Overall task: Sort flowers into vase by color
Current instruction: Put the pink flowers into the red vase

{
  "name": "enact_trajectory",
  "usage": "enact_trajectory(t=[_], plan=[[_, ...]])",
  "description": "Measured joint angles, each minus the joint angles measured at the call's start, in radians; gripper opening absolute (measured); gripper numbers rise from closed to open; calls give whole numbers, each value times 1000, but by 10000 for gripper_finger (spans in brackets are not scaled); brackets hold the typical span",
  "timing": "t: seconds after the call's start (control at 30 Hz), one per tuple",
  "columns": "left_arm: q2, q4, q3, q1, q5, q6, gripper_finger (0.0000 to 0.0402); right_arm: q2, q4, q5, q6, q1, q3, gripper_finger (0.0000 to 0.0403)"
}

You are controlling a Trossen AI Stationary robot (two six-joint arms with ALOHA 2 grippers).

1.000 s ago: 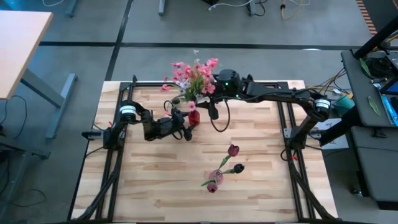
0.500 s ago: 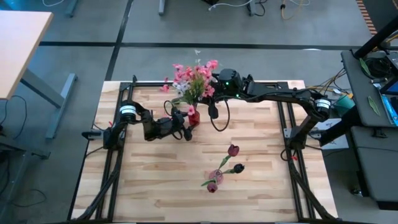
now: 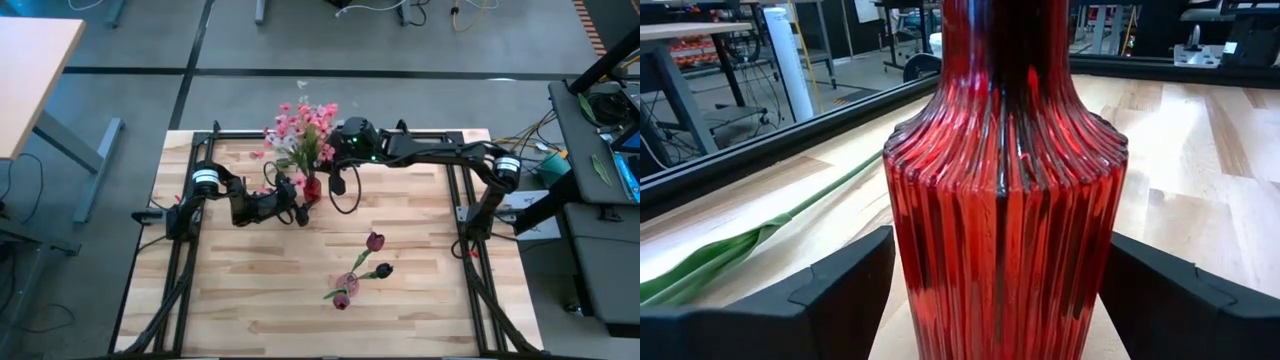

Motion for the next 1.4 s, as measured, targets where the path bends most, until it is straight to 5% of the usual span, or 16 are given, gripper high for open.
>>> enact_trajectory(t=[0.53,1.1,1.4], plan=[[0,0,0,0,0,5,310,55,-7,36,-54,11,-7,22],[0,0,0,0,0,5,310,-5,-69,37,-50,13,-8,193],[0,0,0,0,0,1,310,-30,-42,79,-37,18,-8,172]])
